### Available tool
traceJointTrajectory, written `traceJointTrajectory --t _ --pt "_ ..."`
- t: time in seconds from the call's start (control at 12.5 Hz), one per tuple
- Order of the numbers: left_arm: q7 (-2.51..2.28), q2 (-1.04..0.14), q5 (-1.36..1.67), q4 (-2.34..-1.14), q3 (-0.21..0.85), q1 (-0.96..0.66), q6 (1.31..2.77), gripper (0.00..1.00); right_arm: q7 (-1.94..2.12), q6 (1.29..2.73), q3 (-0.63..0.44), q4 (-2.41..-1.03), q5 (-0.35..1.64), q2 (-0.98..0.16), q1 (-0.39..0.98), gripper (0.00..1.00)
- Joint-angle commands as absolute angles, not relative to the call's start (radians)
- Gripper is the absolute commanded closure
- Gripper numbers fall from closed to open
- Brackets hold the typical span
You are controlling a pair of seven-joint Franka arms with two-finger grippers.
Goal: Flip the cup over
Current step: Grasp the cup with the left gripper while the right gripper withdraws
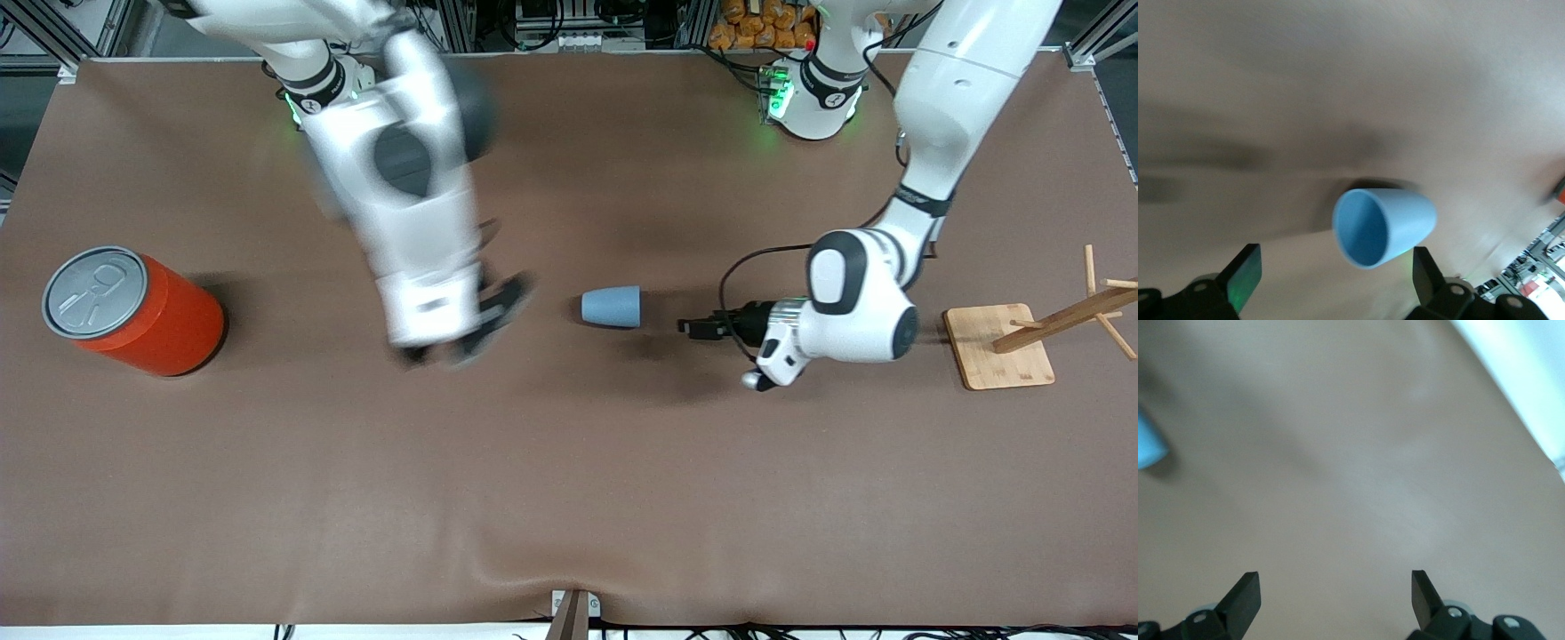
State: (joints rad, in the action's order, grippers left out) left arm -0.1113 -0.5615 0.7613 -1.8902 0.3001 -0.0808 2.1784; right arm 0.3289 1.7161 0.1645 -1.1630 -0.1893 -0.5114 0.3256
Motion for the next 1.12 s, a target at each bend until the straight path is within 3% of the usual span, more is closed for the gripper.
traceJointTrajectory --t 0.0,0.32,0.64,0.8,0.96,1.04 --pt "-0.104 -0.6 0.837 -1.891 0.301 -0.173 2.288 0.0 0.302 1.706 0.18 -1.201 -0.164 -0.396 0.247 0.0" --pt "-0.103 -0.63 0.945 -1.887 0.301 -0.238 2.347 0.0 0.304 1.543 0.203 -1.201 -0.091 -0.344 0.004 0.0" --pt "-0.104 -0.646 0.96 -1.89 0.302 -0.261 2.364 0.0 0.157 1.462 0.187 -1.223 -0.044 -0.246 -0.087 0.0" --pt "-0.103 -0.65 0.96 -1.893 0.302 -0.267 2.362 0.04 -0.036 1.427 0.187 -1.313 -0.034 -0.152 -0.086 0.0" --pt "-0.103 -0.649 0.96 -1.888 0.301 -0.276 2.362 0.71 -0.077 1.43 0.149 -1.438 0.02 -0.028 -0.081 0.0" --pt "-0.104 -0.644 0.957 -1.887 0.301 -0.279 2.362 0.99 -0.078 1.465 0.144 -1.545 0.029 0.059 -0.078 0.0"
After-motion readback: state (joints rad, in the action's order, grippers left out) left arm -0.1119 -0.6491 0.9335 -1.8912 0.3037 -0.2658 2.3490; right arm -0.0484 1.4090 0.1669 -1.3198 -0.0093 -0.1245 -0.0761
